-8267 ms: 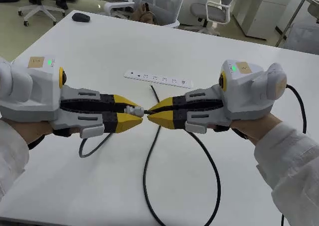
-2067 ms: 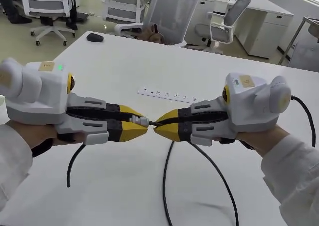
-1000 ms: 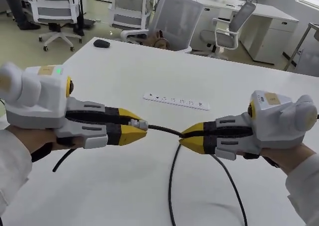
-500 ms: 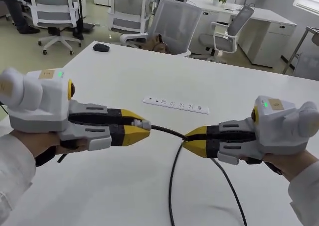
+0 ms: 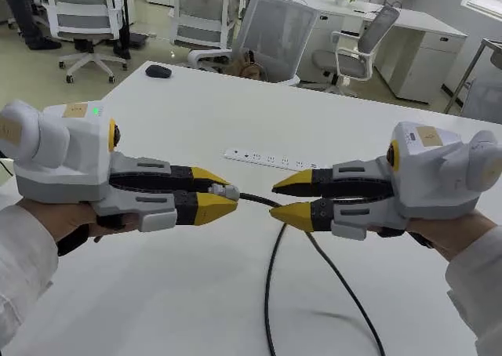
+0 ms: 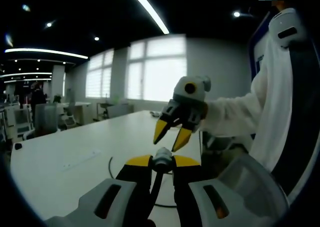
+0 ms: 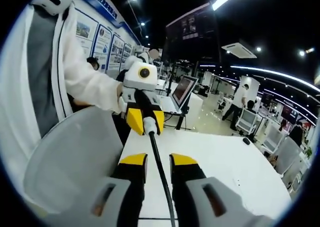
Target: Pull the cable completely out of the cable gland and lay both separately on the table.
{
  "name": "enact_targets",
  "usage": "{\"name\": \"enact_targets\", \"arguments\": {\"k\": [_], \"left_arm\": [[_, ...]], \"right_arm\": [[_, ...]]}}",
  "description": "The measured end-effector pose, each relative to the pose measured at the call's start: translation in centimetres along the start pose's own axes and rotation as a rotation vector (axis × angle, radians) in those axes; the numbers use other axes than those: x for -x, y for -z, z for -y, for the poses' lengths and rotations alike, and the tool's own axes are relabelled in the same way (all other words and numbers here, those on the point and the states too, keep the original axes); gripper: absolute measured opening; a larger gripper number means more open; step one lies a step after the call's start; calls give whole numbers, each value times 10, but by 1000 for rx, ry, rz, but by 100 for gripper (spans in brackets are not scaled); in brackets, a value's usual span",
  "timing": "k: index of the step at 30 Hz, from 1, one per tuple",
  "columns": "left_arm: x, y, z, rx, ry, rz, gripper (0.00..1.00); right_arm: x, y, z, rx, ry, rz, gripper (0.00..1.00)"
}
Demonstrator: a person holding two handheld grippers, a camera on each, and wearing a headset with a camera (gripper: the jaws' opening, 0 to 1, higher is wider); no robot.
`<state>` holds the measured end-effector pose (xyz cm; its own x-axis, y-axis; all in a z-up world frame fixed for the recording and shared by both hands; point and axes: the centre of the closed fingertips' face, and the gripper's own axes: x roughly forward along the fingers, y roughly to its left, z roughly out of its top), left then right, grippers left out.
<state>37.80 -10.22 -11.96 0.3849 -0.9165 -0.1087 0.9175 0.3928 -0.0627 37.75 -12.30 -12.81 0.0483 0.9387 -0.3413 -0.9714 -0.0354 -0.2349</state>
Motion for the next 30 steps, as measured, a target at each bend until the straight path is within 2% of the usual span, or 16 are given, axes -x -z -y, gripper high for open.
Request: {"name": "enact_targets", "arguments": {"k": [6,11,14,18,30], "left_arm": [[-5,-1,5,-10,14,-6,17],[-5,0,5,-6,15,-7,17],[-5,1,6,-2,19,-10,17],[-4,5,4,11,17,-14,17],[-1,8,2,34,13,-6,17]], "right_arm": [[-18,-3,-10,61,-44,-42,17],[-26,-1,-12,82,-61,-53,16],[-28,-1,-12,71,-67,-40,13],[-30,1,-10,60,-64,-33,5],[-29,6,-11,55,-65,-36,3]]}}
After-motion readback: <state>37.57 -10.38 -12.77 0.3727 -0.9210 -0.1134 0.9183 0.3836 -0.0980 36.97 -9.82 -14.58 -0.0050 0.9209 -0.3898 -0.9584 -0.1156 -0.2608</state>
